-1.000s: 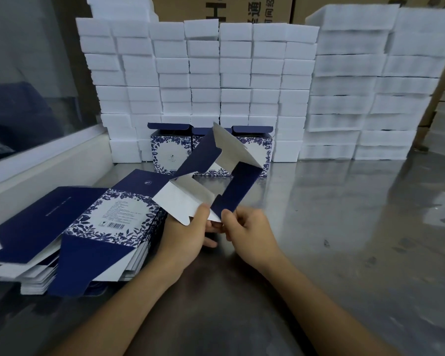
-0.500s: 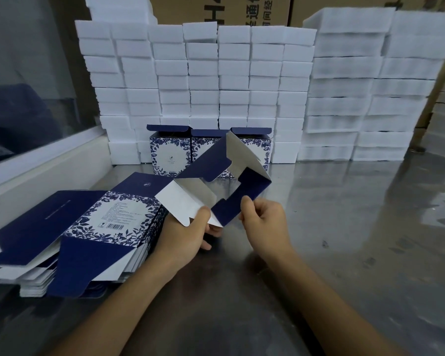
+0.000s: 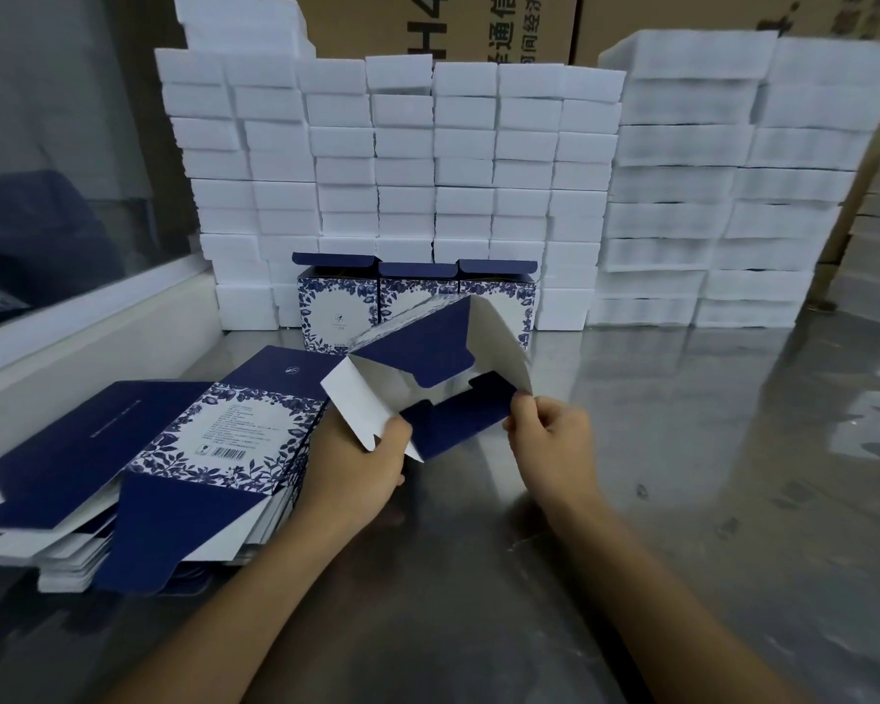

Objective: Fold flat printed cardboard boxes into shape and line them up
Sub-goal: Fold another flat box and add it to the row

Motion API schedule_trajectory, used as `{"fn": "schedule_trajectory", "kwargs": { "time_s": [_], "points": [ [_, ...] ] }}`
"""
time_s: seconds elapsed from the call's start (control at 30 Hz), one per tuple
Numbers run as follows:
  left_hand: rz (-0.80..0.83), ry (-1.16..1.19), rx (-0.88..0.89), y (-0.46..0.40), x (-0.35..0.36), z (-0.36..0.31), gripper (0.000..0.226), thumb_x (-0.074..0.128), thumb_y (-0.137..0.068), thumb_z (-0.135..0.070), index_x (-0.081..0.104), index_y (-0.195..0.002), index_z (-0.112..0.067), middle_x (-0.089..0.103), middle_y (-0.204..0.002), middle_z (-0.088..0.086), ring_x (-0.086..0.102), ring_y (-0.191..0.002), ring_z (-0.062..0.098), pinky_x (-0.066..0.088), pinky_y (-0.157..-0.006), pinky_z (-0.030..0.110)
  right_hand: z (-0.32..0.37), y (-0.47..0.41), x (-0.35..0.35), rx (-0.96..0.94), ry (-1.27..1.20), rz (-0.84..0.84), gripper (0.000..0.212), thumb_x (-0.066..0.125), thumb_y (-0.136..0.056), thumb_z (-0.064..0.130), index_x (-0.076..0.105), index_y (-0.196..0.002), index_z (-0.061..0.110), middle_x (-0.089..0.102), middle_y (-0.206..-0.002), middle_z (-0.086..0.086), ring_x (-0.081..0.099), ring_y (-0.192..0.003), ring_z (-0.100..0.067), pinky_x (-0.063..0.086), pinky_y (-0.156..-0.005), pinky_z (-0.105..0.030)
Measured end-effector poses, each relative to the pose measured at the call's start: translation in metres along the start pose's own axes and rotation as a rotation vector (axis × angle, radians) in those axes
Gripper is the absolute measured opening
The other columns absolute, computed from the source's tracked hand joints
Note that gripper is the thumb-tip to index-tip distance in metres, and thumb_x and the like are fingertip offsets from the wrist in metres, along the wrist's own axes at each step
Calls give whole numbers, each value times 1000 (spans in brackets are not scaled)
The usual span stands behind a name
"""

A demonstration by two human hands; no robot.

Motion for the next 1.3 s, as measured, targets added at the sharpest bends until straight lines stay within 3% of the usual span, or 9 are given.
{"fn": "schedule_trajectory", "kwargs": {
  "time_s": [0.1,0.2,0.3,0.47,0.6,0.7,0.8,1.0,1.3],
  "points": [
    [-34,-77,42,0,-5,-4,38,60,-73,-26,56,-106,-9,66,-86,5,68,-76,18,59,-67,50,0,2,-11,4,47,-109,26,63,-91,30,60,-69,17,59,-60,4,52,-57,-11,41,-58,-30],
    [-12,-108,241,4,-4,-23,74,59,-82,0,27,-131,-46,55,-119,-10,59,-89,-5,54,-67,14,8,6,-14,-29,51,-126,31,72,-85,24,53,-108,33,62,-95,11,60,-88,-5,50,-74,-29],
    [50,-198,329,7,0,-32,99,59,-84,3,11,-142,-62,35,-149,-15,46,-123,3,41,-77,0,26,10,-5,-166,-50,-18,49,66,-89,7,49,-122,39,61,-107,17,60,-100,-2,53,-76,-21],
    [113,-93,213,8,4,-29,61,61,-77,-37,36,-131,-48,52,-128,-17,55,-115,13,51,-94,45,34,18,23,-174,-229,242,52,62,-89,39,52,-139,31,63,-128,11,61,-117,-8,57,-89,-27],
    [3,-18,147,1,-7,-27,32,59,-87,-40,47,-117,-42,60,-102,-19,60,-100,8,52,-81,37,38,21,35,-125,-294,373,38,42,-94,61,65,-122,49,68,-118,24,59,-112,7,46,-95,-12],
    [-34,-24,163,0,-12,-26,25,61,-92,-42,50,-114,-37,59,-111,-11,59,-105,13,51,-89,43,28,15,36,-29,-357,363,62,27,-95,68,63,-132,35,68,-125,13,57,-121,-2,45,-108,-30],
    [-47,-49,180,2,-13,-29,39,56,-82,-66,53,-106,-36,60,-110,-6,58,-103,14,50,-88,42,30,16,34,-88,-268,329,44,48,-101,47,62,-132,18,69,-119,2,61,-115,-7,54,-85,-19],
    [-47,-130,271,10,-7,-38,51,48,-76,-75,54,-102,-31,60,-104,-4,58,-96,9,48,-80,32,35,16,13,-266,9,74,7,66,-95,35,63,-102,36,68,-98,20,64,-91,-1,55,-73,-26],
    [-37,-171,305,12,-5,-42,51,46,-78,-73,54,-102,-29,59,-102,-7,56,-92,2,44,-73,22,44,11,-2,-329,70,-47,16,65,-95,19,66,-83,29,69,-81,11,62,-74,-7,48,-67,-21]
  ]
}}
Point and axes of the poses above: each hand's wrist, its own y-axis away from the middle knuckle, its own x-axis out of the palm, z = x × y, the point moved 9 cm from there along -y, towards the middle knuckle
